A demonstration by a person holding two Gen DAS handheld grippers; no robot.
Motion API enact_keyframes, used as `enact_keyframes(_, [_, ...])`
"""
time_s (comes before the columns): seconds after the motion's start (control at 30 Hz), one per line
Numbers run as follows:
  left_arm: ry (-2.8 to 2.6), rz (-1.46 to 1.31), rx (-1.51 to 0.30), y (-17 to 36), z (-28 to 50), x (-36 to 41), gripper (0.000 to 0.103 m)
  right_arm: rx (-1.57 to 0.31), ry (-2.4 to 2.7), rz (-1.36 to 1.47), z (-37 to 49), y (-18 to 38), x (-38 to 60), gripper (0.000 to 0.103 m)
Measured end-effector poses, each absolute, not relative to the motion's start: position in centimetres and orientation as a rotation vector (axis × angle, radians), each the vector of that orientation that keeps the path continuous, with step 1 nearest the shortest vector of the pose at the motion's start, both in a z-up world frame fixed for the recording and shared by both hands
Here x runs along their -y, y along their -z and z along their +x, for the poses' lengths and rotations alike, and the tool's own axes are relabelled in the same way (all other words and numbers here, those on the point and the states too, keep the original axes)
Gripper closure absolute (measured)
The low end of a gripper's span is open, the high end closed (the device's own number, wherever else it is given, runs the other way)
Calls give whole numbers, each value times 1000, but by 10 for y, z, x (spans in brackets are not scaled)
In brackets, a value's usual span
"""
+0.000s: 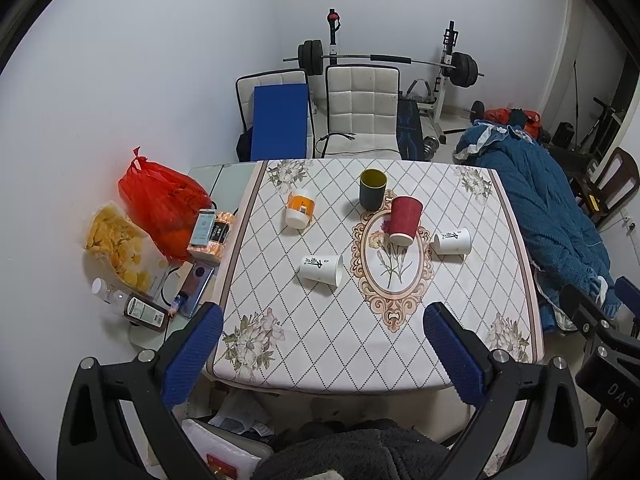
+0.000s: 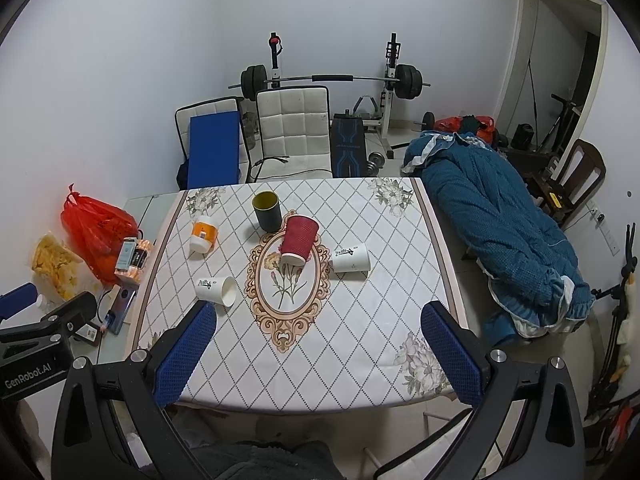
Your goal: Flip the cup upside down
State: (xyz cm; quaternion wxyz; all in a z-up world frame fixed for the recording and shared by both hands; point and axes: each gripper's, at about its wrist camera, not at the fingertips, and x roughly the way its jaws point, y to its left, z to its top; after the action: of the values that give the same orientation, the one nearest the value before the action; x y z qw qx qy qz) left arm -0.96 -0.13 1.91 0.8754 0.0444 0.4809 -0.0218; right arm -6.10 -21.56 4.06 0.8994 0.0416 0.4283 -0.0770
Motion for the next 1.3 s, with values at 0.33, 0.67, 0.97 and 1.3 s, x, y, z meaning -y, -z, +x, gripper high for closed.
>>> enact_keyframes(0.33, [47, 96, -992, -20, -14, -2, 0, -884, 155, 101, -65, -46, 213, 0])
enact_keyframes(0.67, [50, 100, -991, -21, -15, 1, 0, -884, 155, 106, -65, -45, 215, 0])
enact_keyframes(0.97, [49, 98, -991, -21, -15, 2, 0, -881, 155, 111, -66, -44, 215, 0])
enact_keyframes(1.3, [50, 103, -991, -22, -15, 6, 0, -884, 153, 112, -68, -43, 218, 0])
